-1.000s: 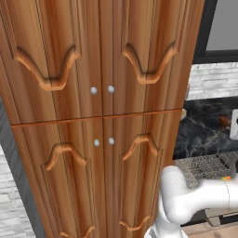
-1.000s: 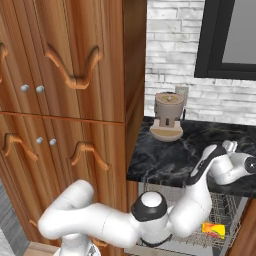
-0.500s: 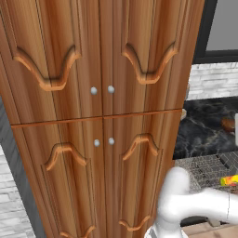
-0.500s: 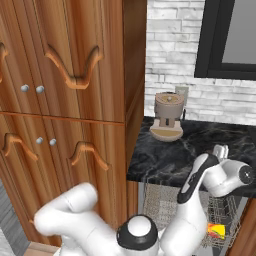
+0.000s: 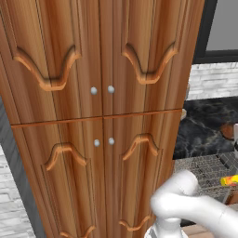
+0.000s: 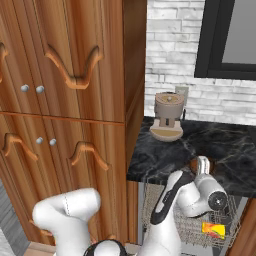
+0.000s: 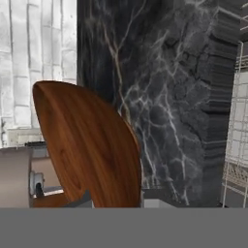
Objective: Pick up the cup and bowl from the counter, place them in the dishwasher, and close the dishwasher door.
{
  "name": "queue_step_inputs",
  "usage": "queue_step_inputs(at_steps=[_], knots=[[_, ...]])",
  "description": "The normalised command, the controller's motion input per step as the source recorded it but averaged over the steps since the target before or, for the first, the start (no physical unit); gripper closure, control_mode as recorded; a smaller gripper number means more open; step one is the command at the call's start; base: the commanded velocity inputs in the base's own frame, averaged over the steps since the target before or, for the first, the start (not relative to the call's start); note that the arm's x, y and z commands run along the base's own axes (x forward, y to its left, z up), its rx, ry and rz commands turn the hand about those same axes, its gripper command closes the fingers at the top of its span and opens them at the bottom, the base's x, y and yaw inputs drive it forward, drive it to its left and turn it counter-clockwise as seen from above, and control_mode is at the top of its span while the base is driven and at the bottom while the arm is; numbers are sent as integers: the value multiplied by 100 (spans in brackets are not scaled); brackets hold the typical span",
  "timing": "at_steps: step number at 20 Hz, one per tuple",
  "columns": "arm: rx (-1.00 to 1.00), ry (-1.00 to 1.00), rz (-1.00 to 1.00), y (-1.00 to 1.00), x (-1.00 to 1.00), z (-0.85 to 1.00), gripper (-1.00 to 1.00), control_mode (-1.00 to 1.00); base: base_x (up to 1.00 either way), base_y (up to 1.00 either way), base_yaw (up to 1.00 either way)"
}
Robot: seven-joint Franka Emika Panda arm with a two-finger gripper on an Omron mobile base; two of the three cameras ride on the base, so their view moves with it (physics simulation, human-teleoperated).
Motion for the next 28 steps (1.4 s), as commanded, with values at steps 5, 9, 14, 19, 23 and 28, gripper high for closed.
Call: queue_step_inputs(at_steps=[5, 9, 14, 19, 23, 28], knots=[[0, -16, 0, -1, -86, 0, 100, -100, 0, 0, 0], [0, -9, 3, 0, -61, 0, 100, -100, 0, 0, 0], [0, 0, 11, 0, -28, -1, 100, -100, 0, 0, 0], [0, 0, 16, 0, -30, -4, 100, -100, 0, 0, 0], [0, 0, 17, 0, -39, -21, 100, -100, 0, 0, 0], [0, 2, 16, 0, -32, -38, 100, -100, 0, 0, 0]])
